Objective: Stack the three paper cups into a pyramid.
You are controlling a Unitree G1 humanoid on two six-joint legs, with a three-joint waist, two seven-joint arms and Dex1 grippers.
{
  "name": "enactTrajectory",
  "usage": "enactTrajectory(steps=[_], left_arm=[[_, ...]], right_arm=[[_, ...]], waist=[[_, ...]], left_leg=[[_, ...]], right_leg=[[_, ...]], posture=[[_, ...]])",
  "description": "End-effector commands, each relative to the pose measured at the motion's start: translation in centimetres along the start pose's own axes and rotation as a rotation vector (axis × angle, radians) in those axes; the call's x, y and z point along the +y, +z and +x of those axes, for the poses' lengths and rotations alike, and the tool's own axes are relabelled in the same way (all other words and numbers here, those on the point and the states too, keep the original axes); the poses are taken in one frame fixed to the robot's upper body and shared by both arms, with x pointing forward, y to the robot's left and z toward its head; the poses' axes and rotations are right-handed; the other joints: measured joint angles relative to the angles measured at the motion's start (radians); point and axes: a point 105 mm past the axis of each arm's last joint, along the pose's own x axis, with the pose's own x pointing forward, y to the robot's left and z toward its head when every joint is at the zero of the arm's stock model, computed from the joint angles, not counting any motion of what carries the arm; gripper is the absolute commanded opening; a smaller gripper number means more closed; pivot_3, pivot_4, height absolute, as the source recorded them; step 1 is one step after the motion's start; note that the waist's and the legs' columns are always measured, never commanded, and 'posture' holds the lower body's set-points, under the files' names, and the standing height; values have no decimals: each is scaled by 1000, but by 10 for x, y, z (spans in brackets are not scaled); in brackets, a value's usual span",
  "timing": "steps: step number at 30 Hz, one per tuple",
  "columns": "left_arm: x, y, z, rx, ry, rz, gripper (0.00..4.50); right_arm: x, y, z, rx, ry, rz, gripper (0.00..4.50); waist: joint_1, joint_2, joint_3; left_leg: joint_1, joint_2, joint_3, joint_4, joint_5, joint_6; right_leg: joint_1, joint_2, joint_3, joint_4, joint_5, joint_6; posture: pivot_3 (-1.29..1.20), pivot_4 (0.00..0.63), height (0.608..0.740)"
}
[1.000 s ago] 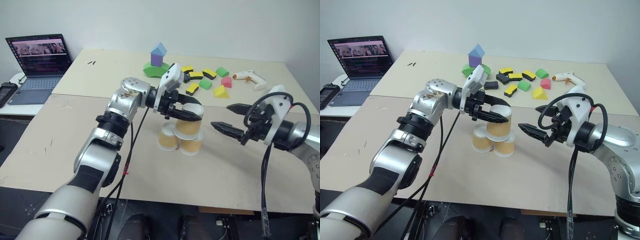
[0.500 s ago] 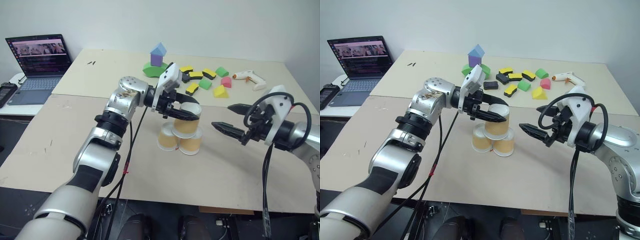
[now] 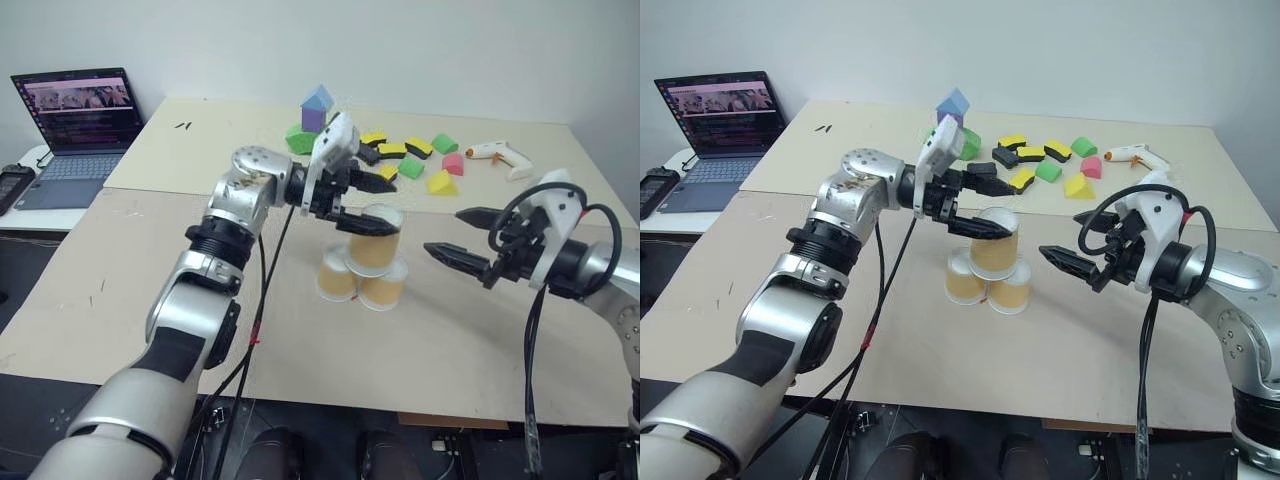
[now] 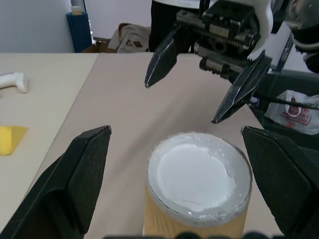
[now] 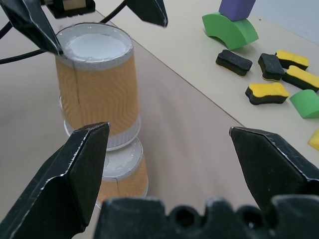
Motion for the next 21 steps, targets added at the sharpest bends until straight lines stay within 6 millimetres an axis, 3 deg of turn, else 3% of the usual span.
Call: enactTrajectory(steps=[1,5,7,8,11,14,17,21], left_arm=[[-5,53,-14,-104,4,95,4468],[-12,87,-31,-221,18,64,4468],[2,112,-61,-386,186,-9,4468],[15,110,-73,-411,326,-30,4468],[56,64,-120,-345,865,-49,4468],[60,10,-171,-288,1225,-131,4468],[41,-37,-219,-216,1529,-168,4468],[-10,-89,-272,-18,1865,-123,4468]], right_arm=[[0,11,-1,-33,9,-44,4500],[-2,10,1,-32,12,-41,4500],[-3,12,5,-40,13,-41,4500],[-4,11,5,-42,9,-38,4500],[-20,-1,4,3,-81,-33,4500],[-42,-13,-2,58,-198,-32,4500],[-64,-22,-13,97,-319,-26,4500],[-97,-60,-23,239,-543,-65,4500]], waist=[[-1,0,0],[-1,0,0],[-1,0,0],[-3,0,0],[-3,0,0],[-4,0,0],[-5,0,0],[-4,-1,1]], left_leg=[[0,0,0,0,0,0],[0,0,0,0,0,0],[0,0,0,0,0,0],[0,0,0,1,0,0],[3,1,-1,1,0,0],[8,0,0,-1,0,0],[5,0,0,-1,0,-1],[1,-1,0,-1,0,-1]], right_leg=[[0,0,0,0,0,0],[0,0,0,0,0,0],[0,0,0,1,0,0],[0,-1,1,1,0,0],[1,-2,2,3,0,0],[5,-3,4,3,0,0],[1,-3,4,4,0,0],[-2,-3,1,2,0,0]], posture=[[0,150,740],[0,150,740],[0,150,740],[0,150,740],[0,150,740],[0,150,740],[0,150,740],[0,150,740]])
